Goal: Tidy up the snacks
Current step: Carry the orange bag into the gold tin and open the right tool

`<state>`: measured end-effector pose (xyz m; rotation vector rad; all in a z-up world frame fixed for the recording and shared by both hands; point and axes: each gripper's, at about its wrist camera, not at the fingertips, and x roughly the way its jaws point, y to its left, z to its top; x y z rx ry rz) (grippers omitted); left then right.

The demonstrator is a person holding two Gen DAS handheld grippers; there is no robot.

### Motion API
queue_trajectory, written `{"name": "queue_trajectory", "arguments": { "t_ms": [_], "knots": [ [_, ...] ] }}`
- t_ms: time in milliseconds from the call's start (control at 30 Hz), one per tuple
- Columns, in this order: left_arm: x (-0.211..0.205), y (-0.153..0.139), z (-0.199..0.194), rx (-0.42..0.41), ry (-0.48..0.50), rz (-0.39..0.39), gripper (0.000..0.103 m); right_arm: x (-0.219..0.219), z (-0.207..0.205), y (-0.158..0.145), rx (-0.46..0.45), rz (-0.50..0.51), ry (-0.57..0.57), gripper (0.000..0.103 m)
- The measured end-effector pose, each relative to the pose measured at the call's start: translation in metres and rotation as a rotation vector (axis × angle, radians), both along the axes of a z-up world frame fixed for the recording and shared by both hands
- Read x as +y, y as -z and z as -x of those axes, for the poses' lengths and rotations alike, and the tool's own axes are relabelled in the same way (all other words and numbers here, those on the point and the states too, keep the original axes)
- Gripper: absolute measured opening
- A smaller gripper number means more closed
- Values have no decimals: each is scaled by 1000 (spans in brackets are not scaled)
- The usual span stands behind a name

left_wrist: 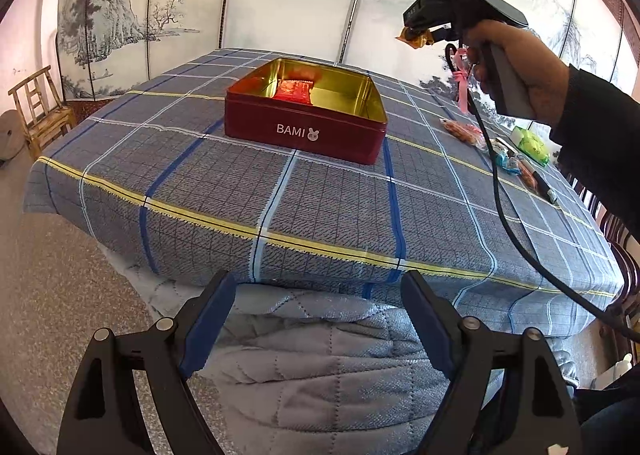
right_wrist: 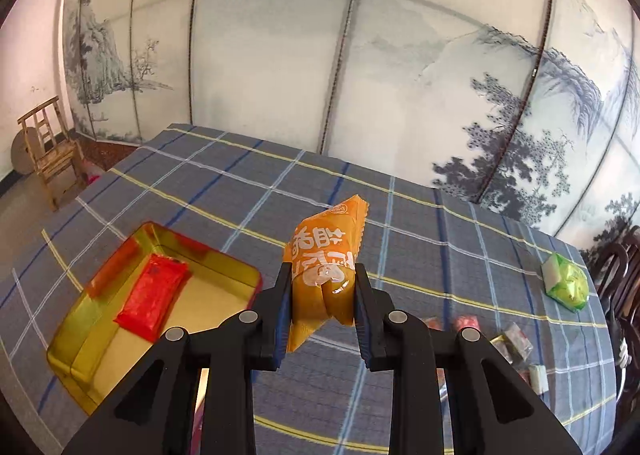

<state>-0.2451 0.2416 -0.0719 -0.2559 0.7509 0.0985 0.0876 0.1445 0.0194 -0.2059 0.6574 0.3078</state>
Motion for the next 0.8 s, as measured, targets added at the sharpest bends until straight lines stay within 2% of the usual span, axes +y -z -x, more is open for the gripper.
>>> {"name": "queue_trajectory", "arguments": {
  "t_ms": [133,367,533,800],
  "knots": [
    [7,4,3,3,-13,12,82,22,3,11,64,-33,-41,29],
    [19,12,8,16,-45,34,82,76,33,48,171,-14,-212,29],
    [22,15,9,23,-52,37,82,109,61,71,217,16,-310,29],
    [25,19,10,36,-69,36,82,132,70,103,318,5,-354,29]
  ]
}}
